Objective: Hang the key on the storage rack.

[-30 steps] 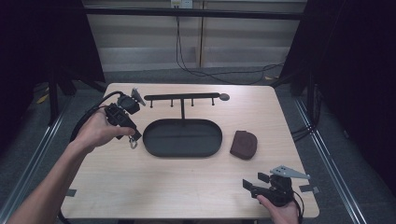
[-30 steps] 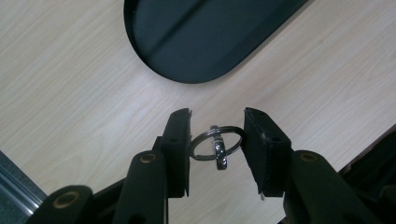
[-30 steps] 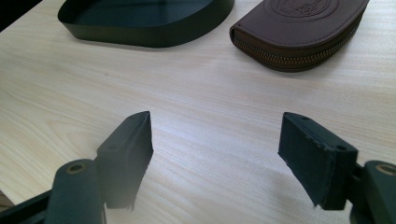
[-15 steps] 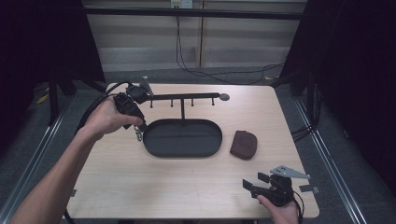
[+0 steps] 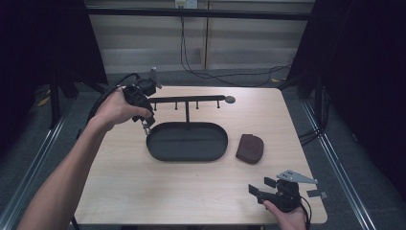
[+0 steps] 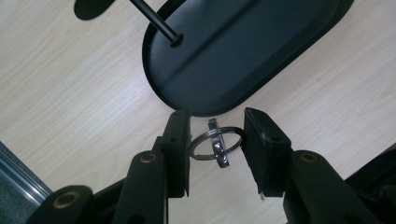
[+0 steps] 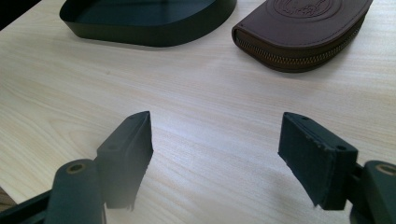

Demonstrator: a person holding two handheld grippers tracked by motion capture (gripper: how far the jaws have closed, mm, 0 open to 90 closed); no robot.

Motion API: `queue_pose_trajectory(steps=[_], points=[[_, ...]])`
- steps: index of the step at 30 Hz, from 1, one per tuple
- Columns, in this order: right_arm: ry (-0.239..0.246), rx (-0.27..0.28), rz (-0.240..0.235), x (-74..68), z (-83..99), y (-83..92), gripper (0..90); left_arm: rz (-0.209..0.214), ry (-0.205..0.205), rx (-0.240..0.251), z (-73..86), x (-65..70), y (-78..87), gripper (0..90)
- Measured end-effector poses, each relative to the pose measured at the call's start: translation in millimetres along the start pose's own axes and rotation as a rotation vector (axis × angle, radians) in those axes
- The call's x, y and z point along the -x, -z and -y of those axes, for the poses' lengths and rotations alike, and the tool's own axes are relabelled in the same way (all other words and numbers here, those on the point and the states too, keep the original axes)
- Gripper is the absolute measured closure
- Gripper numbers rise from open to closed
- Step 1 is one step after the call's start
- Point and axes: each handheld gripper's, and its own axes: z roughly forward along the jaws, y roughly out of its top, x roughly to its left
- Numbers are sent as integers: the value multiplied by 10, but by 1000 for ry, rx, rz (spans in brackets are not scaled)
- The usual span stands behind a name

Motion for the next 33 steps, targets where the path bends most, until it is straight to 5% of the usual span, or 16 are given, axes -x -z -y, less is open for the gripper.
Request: queue_pose_trajectory(steps=[33], points=[[2,-8,-2,-3,0,-11,256,-13,61,17,-302,-185,-56,628]])
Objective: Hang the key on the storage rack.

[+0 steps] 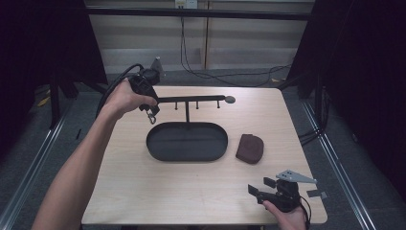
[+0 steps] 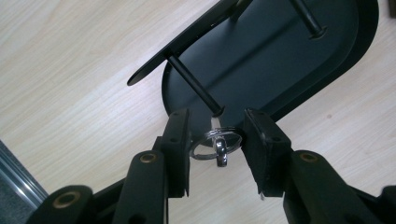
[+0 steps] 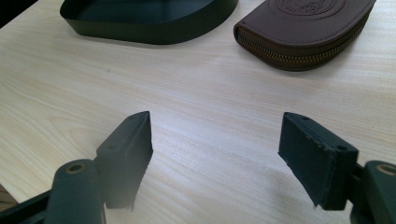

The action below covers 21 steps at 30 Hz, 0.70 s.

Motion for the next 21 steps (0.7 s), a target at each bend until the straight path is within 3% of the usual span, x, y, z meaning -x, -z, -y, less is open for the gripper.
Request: queue_pose_trajectory(steps=[2,21], points=[[1,-1,-1,-2,0,0,257,-15,10,-3,-19,-6,-30,629],[2,-3,-10,-2,1,-2,257,-22,36,7,-122,-26,-154,628]])
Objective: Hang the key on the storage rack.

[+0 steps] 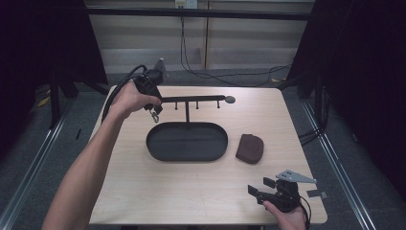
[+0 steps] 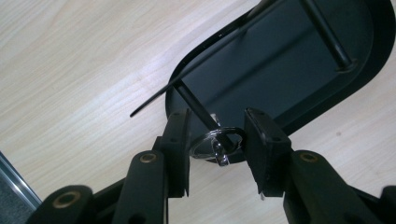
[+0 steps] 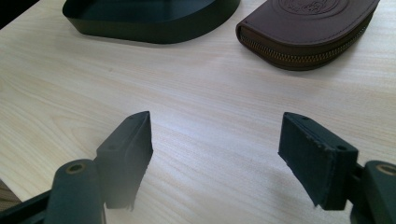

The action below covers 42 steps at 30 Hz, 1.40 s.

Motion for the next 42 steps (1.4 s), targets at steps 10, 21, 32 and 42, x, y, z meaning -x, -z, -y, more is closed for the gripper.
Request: queue_pose_trajectory(steps=[10,21,32,42], points=[[2,-6,-5,-3,0,-3,255,-4,20,15,-14,-7,-37,628],[5,-9,-6,-5,-1,-12,254,-13,23,28,8,17,-48,610],[3,-9,-3,-3,-3,-13,254,11,39,29,89,-35,-81,458],[4,-14,-3,-8,-4,-16,254,48,42,38,295,-106,-98,408]])
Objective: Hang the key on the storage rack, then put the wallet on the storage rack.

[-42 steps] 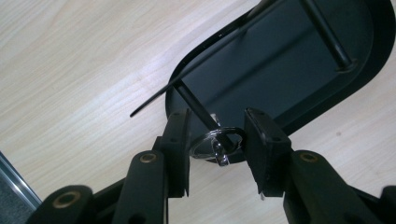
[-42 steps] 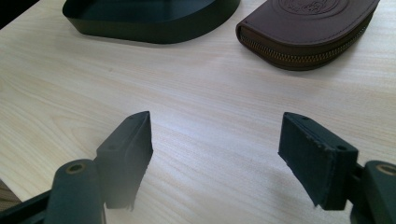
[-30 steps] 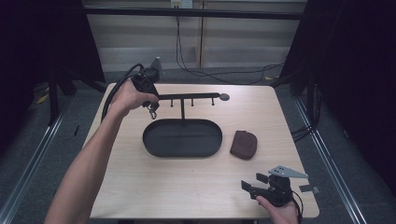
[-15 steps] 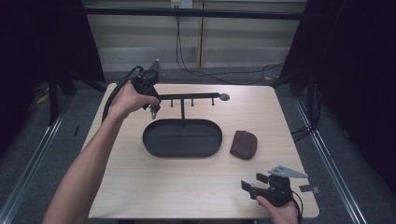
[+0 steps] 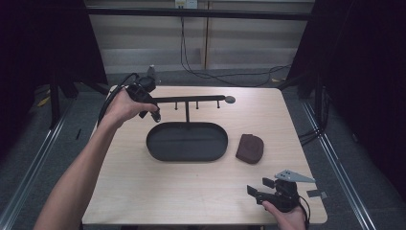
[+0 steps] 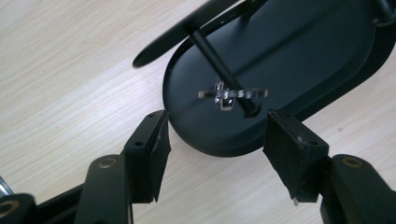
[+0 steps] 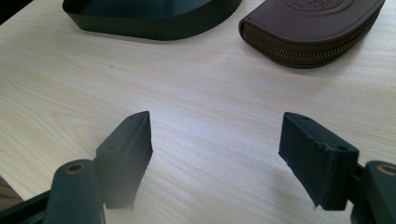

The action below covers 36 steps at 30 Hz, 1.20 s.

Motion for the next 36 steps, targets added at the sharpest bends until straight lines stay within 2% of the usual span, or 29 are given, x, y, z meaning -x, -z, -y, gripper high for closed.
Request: queue_pose_trajectory(steps=[5,12,15,18,21,23,24,25,28,31,34,35,36], points=[[-7,-1,-5,15,-7,-14,252,28,-15,-26,134,-13,-6,386],[-11,-4,-7,22,-15,-26,251,21,-19,-16,263,-37,34,364],[-11,-3,-7,24,-13,-23,251,-3,-11,14,401,-44,6,363],[-11,-6,-8,24,-15,-28,250,27,-6,46,524,-52,-34,339],[-9,-7,-7,18,-14,-22,250,29,1,72,653,-40,-67,288],[-9,-6,-7,20,-13,-20,250,41,-7,86,704,-27,-74,230],[-8,-6,-8,19,-14,-19,251,51,-20,99,762,-12,-72,230],[-9,-6,-8,20,-13,-18,251,66,-29,133,851,8,-64,230],[-13,-6,-7,27,-15,-19,250,79,-32,155,919,2,-60,188],[-19,-3,-2,33,-15,-11,250,95,-43,197,1096,-26,-131,191],[-22,1,-5,41,-17,-11,250,117,-34,221,1187,-69,-208,188],[-25,-1,-7,50,-20,-15,246,128,-22,243,1271,-100,-277,195],[-25,-1,-7,50,-20,-15,246,128,-22,243,1271,-100,-277,197]])
